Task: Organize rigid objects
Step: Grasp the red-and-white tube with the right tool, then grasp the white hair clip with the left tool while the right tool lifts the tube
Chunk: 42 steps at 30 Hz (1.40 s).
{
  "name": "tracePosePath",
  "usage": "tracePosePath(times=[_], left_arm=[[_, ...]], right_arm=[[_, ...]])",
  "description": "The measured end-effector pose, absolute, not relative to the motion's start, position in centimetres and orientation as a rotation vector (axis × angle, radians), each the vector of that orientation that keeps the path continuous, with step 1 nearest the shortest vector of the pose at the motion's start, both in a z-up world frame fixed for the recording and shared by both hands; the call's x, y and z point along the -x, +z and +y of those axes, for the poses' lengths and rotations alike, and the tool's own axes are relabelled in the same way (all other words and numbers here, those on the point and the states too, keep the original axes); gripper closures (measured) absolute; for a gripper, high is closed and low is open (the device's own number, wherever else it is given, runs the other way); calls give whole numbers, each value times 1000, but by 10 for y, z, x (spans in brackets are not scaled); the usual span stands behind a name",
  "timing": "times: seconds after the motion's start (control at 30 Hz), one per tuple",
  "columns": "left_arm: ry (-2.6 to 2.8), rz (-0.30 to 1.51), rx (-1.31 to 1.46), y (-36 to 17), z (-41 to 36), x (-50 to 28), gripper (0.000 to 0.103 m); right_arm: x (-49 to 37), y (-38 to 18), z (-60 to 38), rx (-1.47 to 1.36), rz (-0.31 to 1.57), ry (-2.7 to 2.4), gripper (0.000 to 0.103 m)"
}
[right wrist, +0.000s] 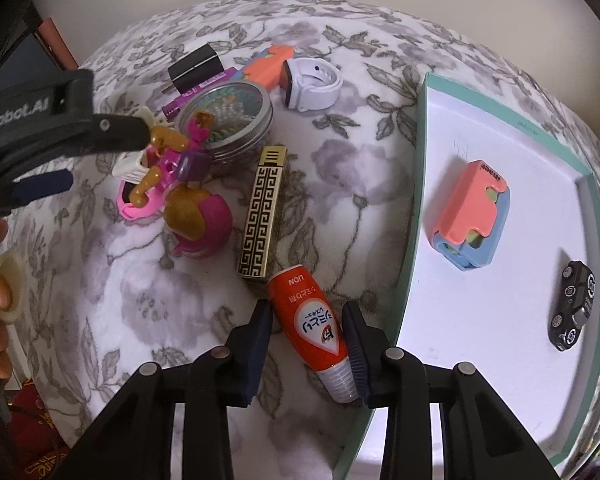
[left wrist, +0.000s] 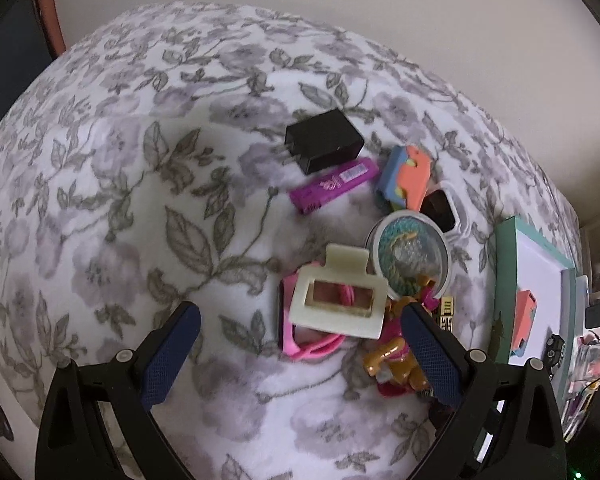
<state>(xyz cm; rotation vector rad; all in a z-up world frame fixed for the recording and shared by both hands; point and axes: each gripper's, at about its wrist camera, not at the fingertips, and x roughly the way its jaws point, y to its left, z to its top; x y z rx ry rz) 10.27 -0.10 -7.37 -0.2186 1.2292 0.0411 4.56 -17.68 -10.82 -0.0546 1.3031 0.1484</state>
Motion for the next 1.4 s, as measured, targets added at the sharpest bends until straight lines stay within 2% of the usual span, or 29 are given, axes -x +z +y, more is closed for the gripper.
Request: tracePosePath(times=[0.53,0.6,0.67,0.8,0.83,0.87,0.93,1.4], left_arm=[[36,1245,187,-77,-6,-103,4],[36,1247,184,-78,-7,-103,7],[30,1253,202,-81,-5,-103,20],[8,1249,213,-84,-9,-104,25],[0,1243,215,-84,-10,-104,30],[-11,1240,220,-83,-11,-104,39],[-43,1235,238,-82,-14,-103,49],[11,1212,249,-72,-5,-103,51]], right_arm=[[-45,-109,-178,41,1305,152,65],[-45,-109,-178,42,1305,152,65],[-45,-109,-178,42,1305,152,65],[-45,-109,-178,42,1305,152,65],[-45,-109,-178,40,1305,153,65],[-45,-109,-179,38,1305,153,65],[-45,-109,-178,38,1305,152,65],[-44,-109,-179,10,1306,147,65]])
